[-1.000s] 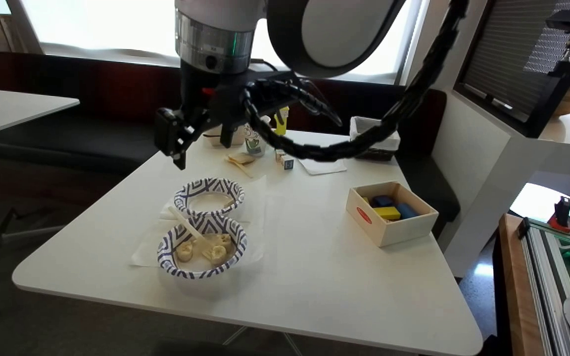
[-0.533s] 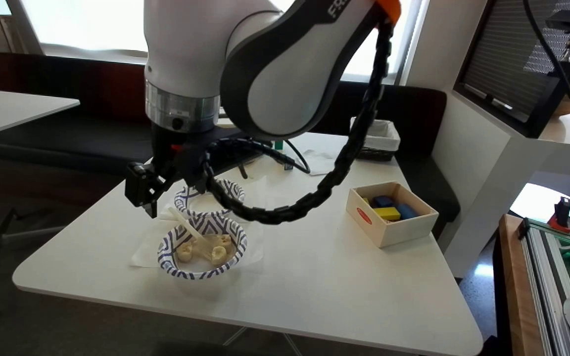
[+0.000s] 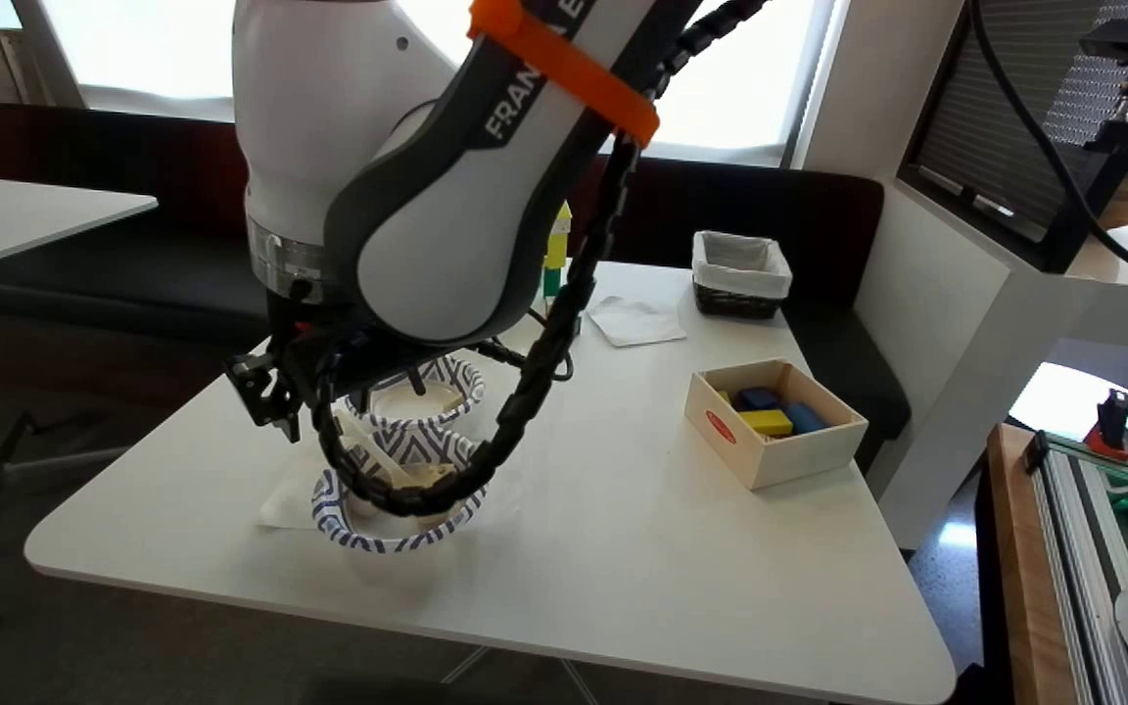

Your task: Use the fork to scoop to pick up the contents inside the bowl to the left and put it in the bowl to the right

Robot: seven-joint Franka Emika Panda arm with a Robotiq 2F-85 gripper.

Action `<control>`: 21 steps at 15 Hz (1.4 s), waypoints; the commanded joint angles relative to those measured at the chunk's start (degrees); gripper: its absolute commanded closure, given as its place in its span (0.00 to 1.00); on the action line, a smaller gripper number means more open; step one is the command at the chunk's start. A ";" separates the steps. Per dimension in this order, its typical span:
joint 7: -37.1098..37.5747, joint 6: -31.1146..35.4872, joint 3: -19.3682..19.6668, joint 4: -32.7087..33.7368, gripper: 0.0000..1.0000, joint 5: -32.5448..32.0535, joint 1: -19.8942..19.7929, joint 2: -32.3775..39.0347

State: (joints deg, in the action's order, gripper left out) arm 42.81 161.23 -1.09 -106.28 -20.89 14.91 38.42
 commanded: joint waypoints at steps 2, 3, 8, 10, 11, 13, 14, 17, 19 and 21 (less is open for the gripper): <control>-2.91 1.20 5.19 3.65 0.53 4.59 4.92 4.07; -3.42 1.13 5.69 3.94 0.50 5.12 5.36 4.45; -6.14 0.79 6.81 4.67 0.47 6.57 6.31 5.27; -7.49 0.87 6.80 4.69 0.47 7.19 6.44 5.32; -8.19 0.81 6.64 4.65 0.48 7.51 6.42 5.20; -9.50 1.00 6.12 4.44 0.46 8.40 6.35 4.69; -10.33 1.15 5.50 4.33 0.46 9.19 6.06 4.38; -11.55 1.20 5.87 3.84 0.44 10.17 6.71 3.38; -12.29 1.25 6.28 3.59 0.44 10.39 6.95 3.11; -13.52 1.17 6.47 3.50 0.46 10.23 6.94 3.11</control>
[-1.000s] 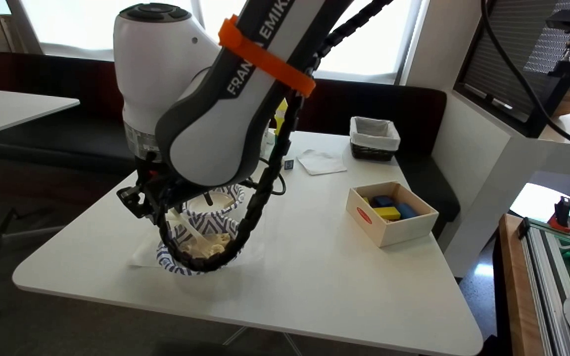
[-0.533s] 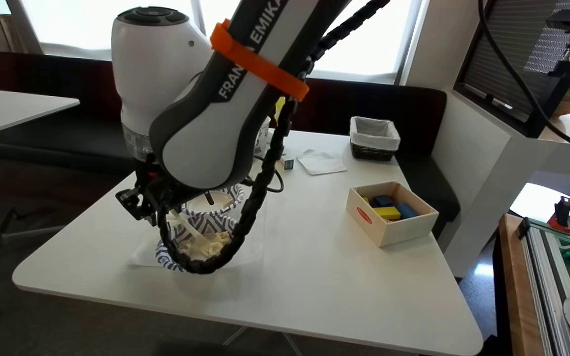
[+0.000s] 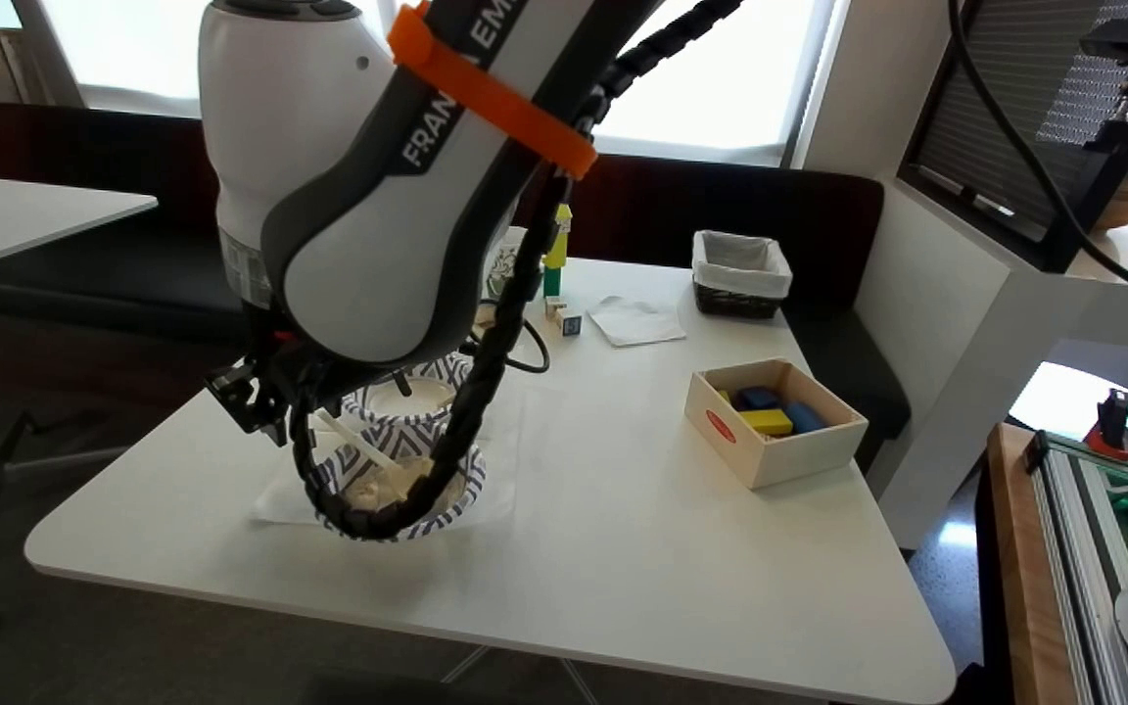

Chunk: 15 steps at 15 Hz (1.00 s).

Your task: Use the fork to scoop to pick up the contents inside the bowl to the left and put it in the bowl to the right

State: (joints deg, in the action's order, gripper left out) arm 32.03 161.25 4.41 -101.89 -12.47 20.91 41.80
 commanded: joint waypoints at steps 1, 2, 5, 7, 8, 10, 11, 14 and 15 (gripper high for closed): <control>-3.91 0.99 1.00 -0.94 0.46 1.49 0.88 -0.25; -5.03 0.92 1.08 -0.99 0.46 1.27 0.85 -0.23; -10.35 0.79 -0.40 -1.21 0.47 1.13 -0.56 -0.02; -12.39 0.97 -0.29 -1.19 0.49 0.88 -0.65 0.25; -12.90 0.99 0.10 -1.19 0.52 0.67 -0.46 0.34; -13.87 1.13 0.41 -1.25 0.50 0.59 -0.43 0.44; -14.21 1.18 0.54 -1.30 0.48 0.57 -0.45 0.48; -15.29 1.46 0.09 -1.35 0.48 1.04 -1.15 0.77; -15.48 1.76 -0.31 -1.29 0.49 1.42 -1.57 1.02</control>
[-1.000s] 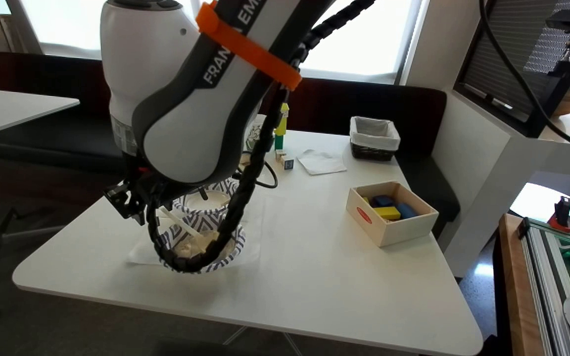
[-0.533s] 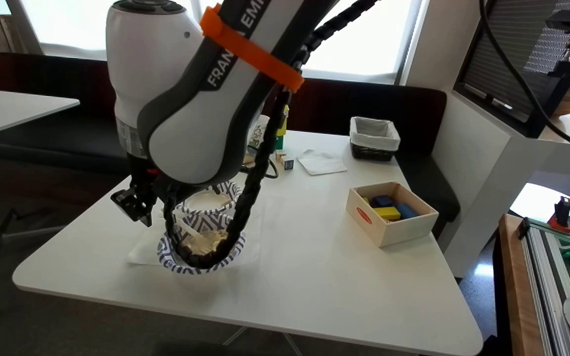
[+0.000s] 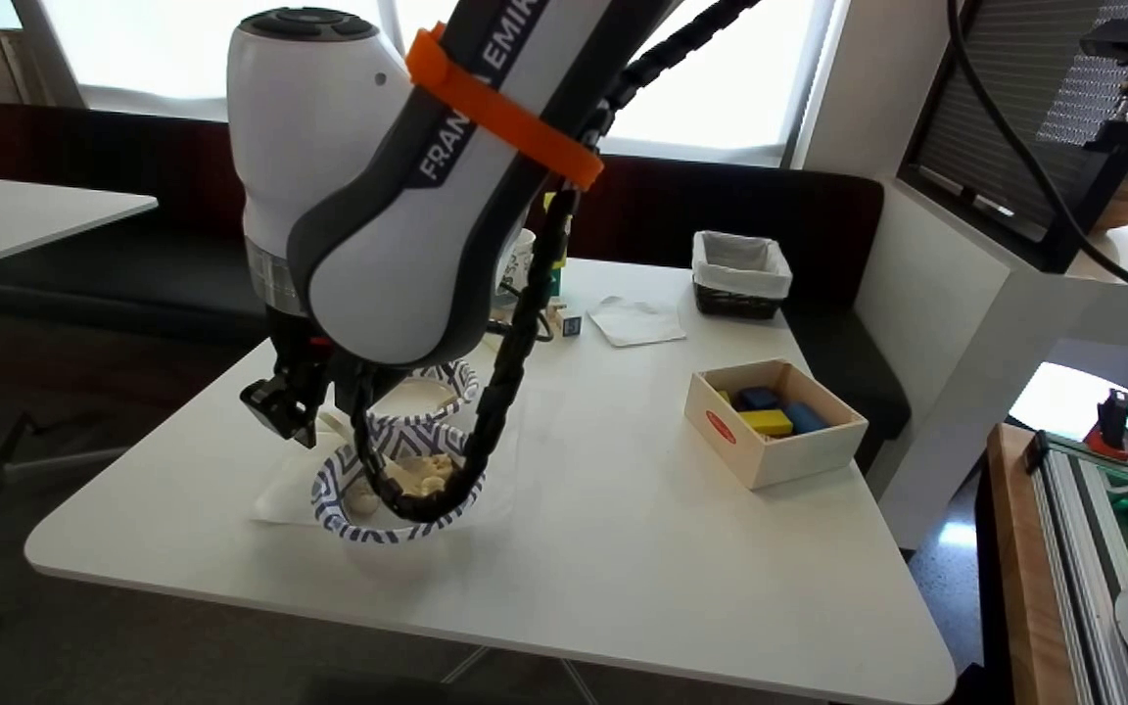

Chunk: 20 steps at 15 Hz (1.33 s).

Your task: Use the fork to scoop to pick up the contents inside the bowl to the left and put it in the bowl to the right

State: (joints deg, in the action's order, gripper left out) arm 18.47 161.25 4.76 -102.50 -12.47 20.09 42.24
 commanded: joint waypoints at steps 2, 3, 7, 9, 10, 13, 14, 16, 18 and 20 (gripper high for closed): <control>-2.16 2.19 -1.04 -0.53 0.56 1.75 -1.30 1.01; -2.10 2.55 -1.05 -0.46 0.64 1.81 -1.44 1.23; -1.93 4.37 -1.95 -0.49 0.99 3.19 -2.30 1.39; -1.89 4.98 -2.74 -0.62 1.00 4.52 -2.76 1.14; -1.65 5.39 -2.68 -0.77 0.97 4.99 -2.62 0.96; -1.00 6.33 -2.30 -1.86 0.97 6.02 -1.80 -0.30; -0.83 6.78 -2.23 -2.38 0.97 6.31 -1.62 -0.93; -0.51 8.24 -1.66 -2.99 0.97 6.70 -1.18 -1.63; -0.34 9.61 -1.14 -3.59 0.97 7.04 -0.83 -2.32; -0.27 11.08 -0.61 -4.47 0.97 7.29 -0.42 -3.07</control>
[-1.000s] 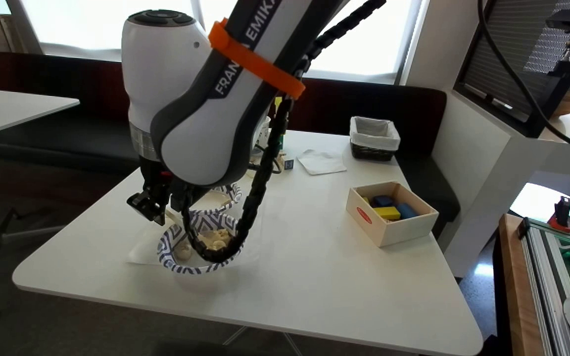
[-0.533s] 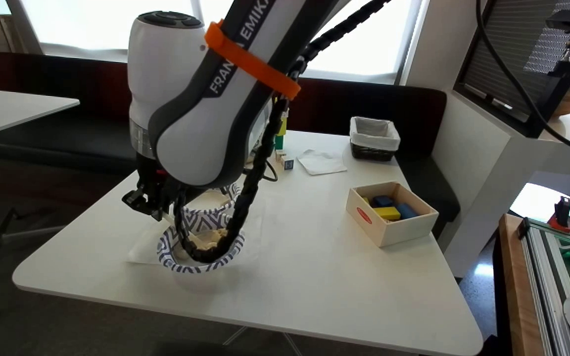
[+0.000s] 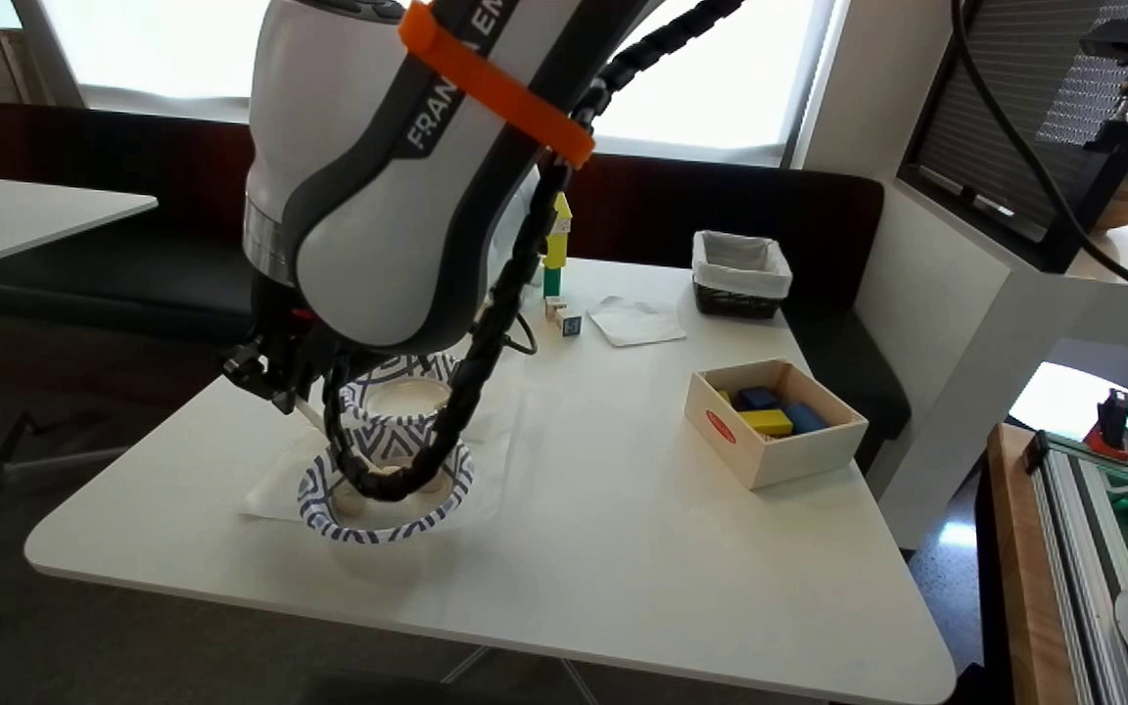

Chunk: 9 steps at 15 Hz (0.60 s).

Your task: Use the fork to scoop to pick up the contents inside the bowl to the left and put it in the bowl to the right

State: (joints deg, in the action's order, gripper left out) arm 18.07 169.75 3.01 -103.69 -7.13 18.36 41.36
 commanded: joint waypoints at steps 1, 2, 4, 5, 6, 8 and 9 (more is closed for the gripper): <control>0.19 3.23 1.51 -3.78 0.97 1.98 1.59 -2.54; 0.07 3.90 1.65 -4.18 0.97 2.07 1.68 -2.79; -0.01 5.29 1.94 -5.15 0.97 2.37 1.96 -3.31; -0.17 5.84 1.94 -5.49 0.97 2.59 2.00 -3.46; -0.22 6.21 2.02 -5.76 0.97 2.80 2.10 -3.57; -0.36 6.09 2.11 -6.15 0.97 3.16 2.31 -3.82; -0.32 5.58 2.16 -6.22 0.97 3.34 2.40 -3.96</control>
State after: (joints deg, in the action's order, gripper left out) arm 18.10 174.48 4.03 -107.34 -5.98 19.13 38.96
